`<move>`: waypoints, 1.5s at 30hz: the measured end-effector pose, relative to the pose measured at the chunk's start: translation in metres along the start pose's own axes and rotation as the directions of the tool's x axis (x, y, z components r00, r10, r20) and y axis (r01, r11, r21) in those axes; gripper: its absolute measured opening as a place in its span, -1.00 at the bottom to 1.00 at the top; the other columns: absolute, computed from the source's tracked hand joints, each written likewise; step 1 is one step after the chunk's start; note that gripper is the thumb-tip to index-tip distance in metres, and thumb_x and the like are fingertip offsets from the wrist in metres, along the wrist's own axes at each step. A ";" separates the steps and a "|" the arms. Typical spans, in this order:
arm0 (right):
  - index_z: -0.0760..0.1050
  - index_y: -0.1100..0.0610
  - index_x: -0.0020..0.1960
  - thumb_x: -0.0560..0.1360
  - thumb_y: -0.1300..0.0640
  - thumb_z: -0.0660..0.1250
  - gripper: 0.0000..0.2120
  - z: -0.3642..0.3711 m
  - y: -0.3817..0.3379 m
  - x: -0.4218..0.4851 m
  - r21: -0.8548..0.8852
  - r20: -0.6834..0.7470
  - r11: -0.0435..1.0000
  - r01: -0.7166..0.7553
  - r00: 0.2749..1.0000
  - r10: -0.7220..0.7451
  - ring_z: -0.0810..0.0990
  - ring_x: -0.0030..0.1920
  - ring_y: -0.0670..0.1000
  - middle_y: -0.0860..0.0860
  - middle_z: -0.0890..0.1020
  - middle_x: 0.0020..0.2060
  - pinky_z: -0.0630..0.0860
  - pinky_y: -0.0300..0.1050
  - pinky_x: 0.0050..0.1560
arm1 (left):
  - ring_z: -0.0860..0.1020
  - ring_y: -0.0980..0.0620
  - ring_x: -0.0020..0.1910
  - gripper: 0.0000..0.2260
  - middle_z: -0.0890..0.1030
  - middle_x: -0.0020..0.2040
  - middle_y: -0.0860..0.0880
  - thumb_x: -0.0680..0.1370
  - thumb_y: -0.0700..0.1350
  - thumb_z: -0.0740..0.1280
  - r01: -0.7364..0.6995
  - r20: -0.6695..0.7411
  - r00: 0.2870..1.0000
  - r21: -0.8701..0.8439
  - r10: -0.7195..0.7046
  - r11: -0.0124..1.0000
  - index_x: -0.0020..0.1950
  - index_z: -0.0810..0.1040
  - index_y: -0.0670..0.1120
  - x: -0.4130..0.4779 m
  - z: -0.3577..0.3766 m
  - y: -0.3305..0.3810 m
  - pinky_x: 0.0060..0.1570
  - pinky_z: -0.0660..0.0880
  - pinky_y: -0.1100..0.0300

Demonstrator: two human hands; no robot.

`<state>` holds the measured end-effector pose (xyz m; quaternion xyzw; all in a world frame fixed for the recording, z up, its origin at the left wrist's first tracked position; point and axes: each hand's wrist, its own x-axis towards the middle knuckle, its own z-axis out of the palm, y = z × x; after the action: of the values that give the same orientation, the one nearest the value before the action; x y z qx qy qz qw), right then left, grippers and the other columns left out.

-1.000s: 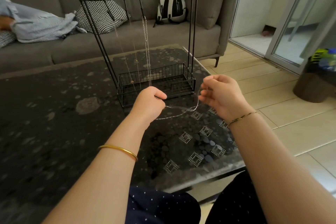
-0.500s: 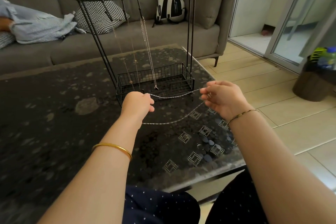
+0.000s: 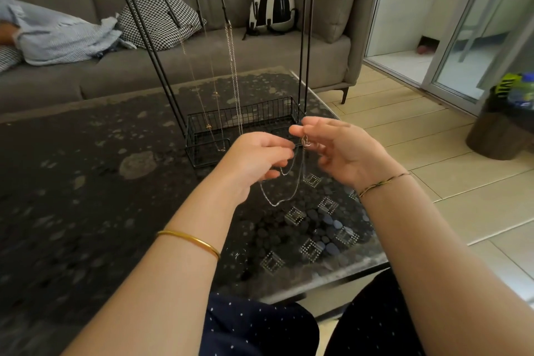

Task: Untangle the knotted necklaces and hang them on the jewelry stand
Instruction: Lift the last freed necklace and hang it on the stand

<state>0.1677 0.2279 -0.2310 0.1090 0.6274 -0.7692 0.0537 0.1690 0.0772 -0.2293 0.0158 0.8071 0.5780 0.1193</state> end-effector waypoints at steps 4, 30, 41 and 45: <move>0.53 0.09 -0.01 0.43 0.29 0.38 -0.82 0.006 0.001 -0.002 0.058 0.027 0.996 0.061 0.998 -0.063 0.47 -0.41 -0.16 0.00 0.71 -0.19 0.29 -0.29 -0.40 | 0.61 0.10 -0.01 -0.94 0.67 -0.01 0.01 0.52 -0.14 0.39 -0.052 0.023 0.998 -0.021 0.053 0.998 -0.05 0.63 0.01 -0.002 0.005 0.001 -0.03 0.55 0.17; 0.53 0.17 -0.22 0.49 0.30 0.33 -0.87 0.016 0.006 -0.003 -0.200 0.025 0.975 0.099 0.995 -0.096 0.44 -0.46 -0.15 0.00 0.54 -0.39 0.51 -0.29 -0.35 | 0.54 0.10 -0.22 -0.91 0.58 -0.18 -0.01 0.58 -0.18 0.29 0.051 -0.133 0.987 -0.261 -0.089 0.964 -0.04 0.59 -0.08 0.000 -0.004 0.007 -0.19 0.50 0.24; 0.55 0.20 -0.15 0.47 0.28 0.33 -0.95 0.008 0.003 -0.001 -0.338 -0.097 0.936 0.101 0.985 -0.142 0.32 -0.47 -0.10 0.00 0.48 -0.39 0.27 -0.29 -0.50 | 0.57 0.07 -0.10 -0.87 0.61 -0.15 0.01 0.57 -0.17 0.29 0.134 -0.201 0.962 -0.241 -0.185 0.961 -0.12 0.61 -0.05 0.004 -0.004 0.006 0.11 0.51 0.10; 0.59 0.17 -0.12 0.51 0.19 0.32 -0.91 0.006 0.003 -0.003 -0.589 -0.147 0.795 0.146 0.948 -0.283 0.41 -0.41 -0.12 -0.05 0.51 -0.38 0.35 -0.28 -0.40 | 0.58 0.05 -0.10 -0.88 0.61 -0.14 -0.01 0.56 -0.19 0.28 0.162 -0.207 0.953 -0.272 -0.223 0.948 -0.07 0.61 -0.08 0.005 -0.005 0.004 0.15 0.52 0.07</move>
<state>0.1708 0.2207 -0.2324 0.1030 0.8389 -0.5290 -0.0764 0.1629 0.0744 -0.2250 -0.1475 0.7332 0.6590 0.0800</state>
